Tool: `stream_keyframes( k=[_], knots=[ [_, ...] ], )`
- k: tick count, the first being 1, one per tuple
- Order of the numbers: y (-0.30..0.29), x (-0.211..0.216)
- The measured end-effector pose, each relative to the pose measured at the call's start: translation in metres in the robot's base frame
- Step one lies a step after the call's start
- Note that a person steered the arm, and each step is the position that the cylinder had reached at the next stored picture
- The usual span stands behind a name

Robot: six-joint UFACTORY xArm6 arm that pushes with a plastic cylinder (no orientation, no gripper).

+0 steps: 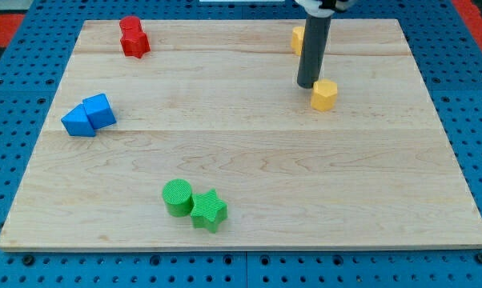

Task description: Slide the yellow hexagon to the center right

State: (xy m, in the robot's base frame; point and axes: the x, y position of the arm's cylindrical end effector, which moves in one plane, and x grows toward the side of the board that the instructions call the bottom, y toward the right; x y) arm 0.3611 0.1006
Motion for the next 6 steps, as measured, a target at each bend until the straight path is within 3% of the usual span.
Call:
stream_keyframes(
  k=[3,6],
  knots=[
    [-0.004,0.036],
    [0.062,0.039]
  ],
)
